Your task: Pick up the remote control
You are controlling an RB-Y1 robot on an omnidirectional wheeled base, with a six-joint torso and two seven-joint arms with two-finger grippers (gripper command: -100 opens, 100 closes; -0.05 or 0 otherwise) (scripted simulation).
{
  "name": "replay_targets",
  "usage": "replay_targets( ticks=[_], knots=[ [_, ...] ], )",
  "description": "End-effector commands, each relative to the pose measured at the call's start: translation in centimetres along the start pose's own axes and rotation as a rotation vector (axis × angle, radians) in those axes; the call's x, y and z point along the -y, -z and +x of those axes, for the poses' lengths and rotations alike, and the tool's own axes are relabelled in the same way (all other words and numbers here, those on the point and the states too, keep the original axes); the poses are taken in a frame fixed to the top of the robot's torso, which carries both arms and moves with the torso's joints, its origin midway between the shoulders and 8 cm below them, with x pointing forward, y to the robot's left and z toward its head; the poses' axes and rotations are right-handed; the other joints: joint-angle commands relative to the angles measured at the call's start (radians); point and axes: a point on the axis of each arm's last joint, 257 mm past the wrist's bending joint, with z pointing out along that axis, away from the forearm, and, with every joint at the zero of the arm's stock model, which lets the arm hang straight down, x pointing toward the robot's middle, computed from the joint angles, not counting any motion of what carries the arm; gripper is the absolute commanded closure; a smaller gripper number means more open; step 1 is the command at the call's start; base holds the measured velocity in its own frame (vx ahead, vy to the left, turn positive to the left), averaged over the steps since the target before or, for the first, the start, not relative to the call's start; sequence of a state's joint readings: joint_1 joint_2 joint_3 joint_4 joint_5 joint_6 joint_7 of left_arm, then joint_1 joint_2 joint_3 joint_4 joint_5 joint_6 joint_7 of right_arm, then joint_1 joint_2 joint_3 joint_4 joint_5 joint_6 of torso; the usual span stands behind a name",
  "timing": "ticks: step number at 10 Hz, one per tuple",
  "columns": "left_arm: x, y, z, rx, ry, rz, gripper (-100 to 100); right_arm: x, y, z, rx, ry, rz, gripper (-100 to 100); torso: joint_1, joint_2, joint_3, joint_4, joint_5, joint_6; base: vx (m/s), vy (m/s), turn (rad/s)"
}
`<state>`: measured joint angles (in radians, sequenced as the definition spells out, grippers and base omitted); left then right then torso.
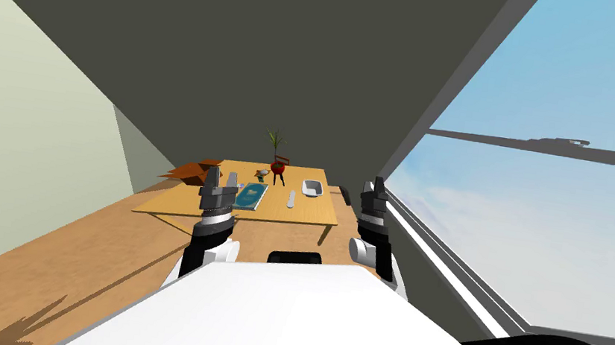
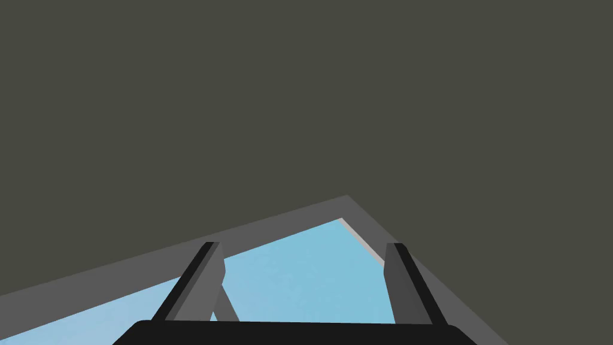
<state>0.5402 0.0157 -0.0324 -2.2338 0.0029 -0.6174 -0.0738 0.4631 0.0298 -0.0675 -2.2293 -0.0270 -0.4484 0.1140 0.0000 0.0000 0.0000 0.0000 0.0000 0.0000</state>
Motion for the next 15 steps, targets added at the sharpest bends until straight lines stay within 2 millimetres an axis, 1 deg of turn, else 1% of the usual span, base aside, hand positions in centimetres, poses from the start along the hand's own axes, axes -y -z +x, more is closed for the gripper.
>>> replay_targets(
  ticks=[1, 4, 6, 8, 11, 12, 14, 15],
  knots=[
    [-0.9, 0.0, 0.1, -0.034, -0.028, -0.023, -100, 0.0, 0.0, 0.0, 0.000, 0.000, 0.000, 0, 0.000, 0.000, 0.000, 0.000, 0.000, 0.000, -0.029, 0.023, -0.009],
    [-3.0, 0.1, -0.1, -0.076, -0.083, -0.081, -100, 0.0, 0.0, 0.0, 0.000, 0.000, 0.000, 0, 0.005, 0.003, 0.002, 0.001, 0.001, 0.000, -0.056, 0.057, -0.045],
    [-5.2, 0.2, -0.5, -0.103, -0.126, -0.140, -100, 0.0, 0.0, 0.0, 0.000, 0.000, 0.000, 0, 0.004, 0.004, 0.003, 0.001, 0.001, 0.000, -0.076, 0.065, -0.097],
    [-7.9, 0.6, -1.1, -0.134, -0.169, -0.215, -100, 0.0, 0.0, 0.0, 0.000, 0.000, 0.000, 0, 0.005, 0.005, 0.003, 0.001, 0.001, 0.000, -0.070, 0.072, -0.145],
    [-12.5, 2.0, -1.9, -0.195, -0.229, -0.345, -100, 0.0, 0.0, 0.0, 0.000, 0.000, 0.000, 0, 0.006, 0.005, 0.003, 0.001, 0.001, 0.000, -0.084, 0.071, -0.236],
    [-12.7, 2.1, -1.9, -0.195, -0.226, -0.356, -100, 0.0, 0.0, 0.0, 0.000, 0.000, 0.000, 0, 0.005, 0.005, 0.003, 0.001, 0.001, 0.000, -0.051, 0.049, -0.111],
    [-16.2, 3.7, -2.5, -0.248, -0.262, -0.460, -100, 0.0, 0.0, 0.0, 0.000, 0.000, 0.000, 0, 0.003, 0.002, 0.001, 0.000, 0.001, 0.000, -0.031, 0.034, -0.269],
    [-16.3, 3.7, -2.5, -0.246, -0.256, -0.468, -100, 0.0, 0.0, 0.0, 0.000, 0.000, 0.000, 0, 0.004, 0.001, 0.001, 0.000, 0.001, 0.001, -0.031, 0.038, -0.123]
  ],
)
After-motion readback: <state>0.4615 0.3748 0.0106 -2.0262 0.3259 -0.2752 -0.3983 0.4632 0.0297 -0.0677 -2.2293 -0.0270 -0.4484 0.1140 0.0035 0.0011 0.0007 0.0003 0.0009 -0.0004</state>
